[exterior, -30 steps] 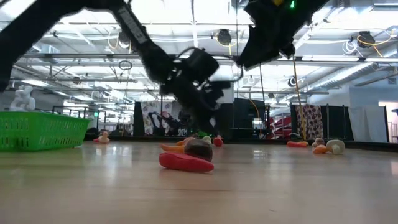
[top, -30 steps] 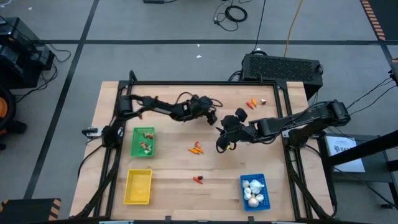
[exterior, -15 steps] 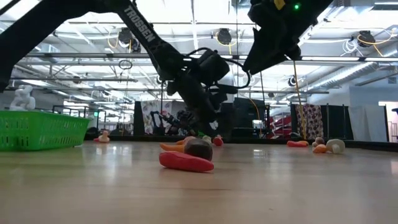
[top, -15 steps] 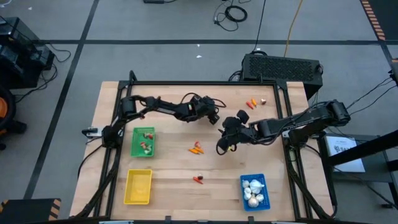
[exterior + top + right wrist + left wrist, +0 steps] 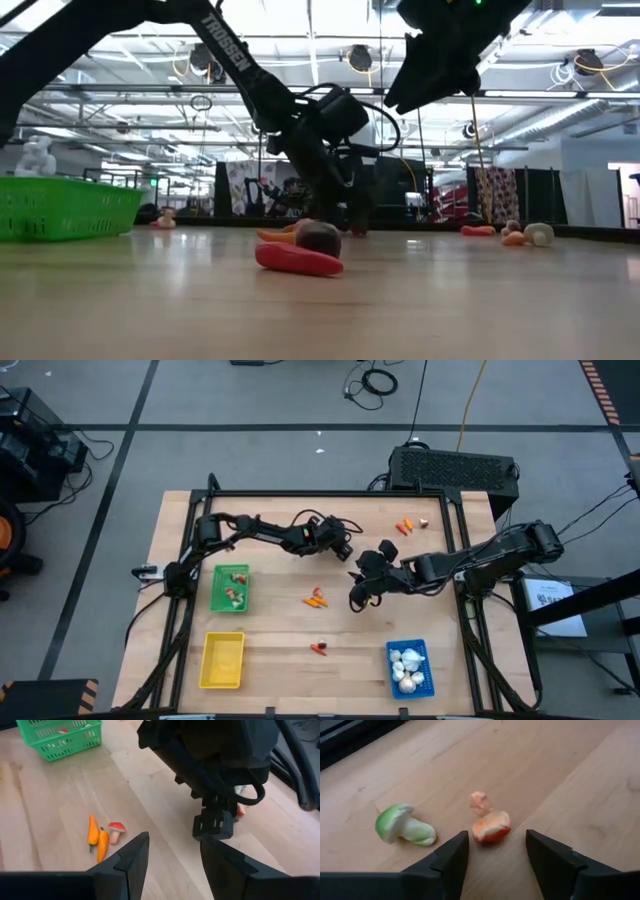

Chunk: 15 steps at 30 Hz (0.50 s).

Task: Sort produce into baskets
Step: Put the red mushroom into the green bin

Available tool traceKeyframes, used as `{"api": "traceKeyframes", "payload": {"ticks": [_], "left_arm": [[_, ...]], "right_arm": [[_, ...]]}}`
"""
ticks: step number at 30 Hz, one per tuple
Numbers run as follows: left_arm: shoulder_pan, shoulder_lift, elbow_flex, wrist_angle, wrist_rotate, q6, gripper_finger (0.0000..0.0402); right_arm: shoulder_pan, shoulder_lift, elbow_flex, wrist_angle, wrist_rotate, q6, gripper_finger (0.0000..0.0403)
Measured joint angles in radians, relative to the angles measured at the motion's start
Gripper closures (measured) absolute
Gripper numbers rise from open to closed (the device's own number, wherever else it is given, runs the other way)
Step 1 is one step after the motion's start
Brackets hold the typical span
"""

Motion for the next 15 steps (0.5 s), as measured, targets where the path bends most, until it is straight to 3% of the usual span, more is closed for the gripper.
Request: {"api": "traceKeyframes", "payload": {"ticks": [7,15], "left_arm": [[0.000,0.000,0.000,-0.003,0.004,0.003,0.0236],[-0.004,-0.023,0.001,-0.090,0.010,0.085,0.0311]], "right_arm": [[-0.001,0.000,0.000,0.005,0.001,-0.029,0.0234],[-0.001,0.000,0.000,0.008,-0.001,-0.036,0.0234]]}}
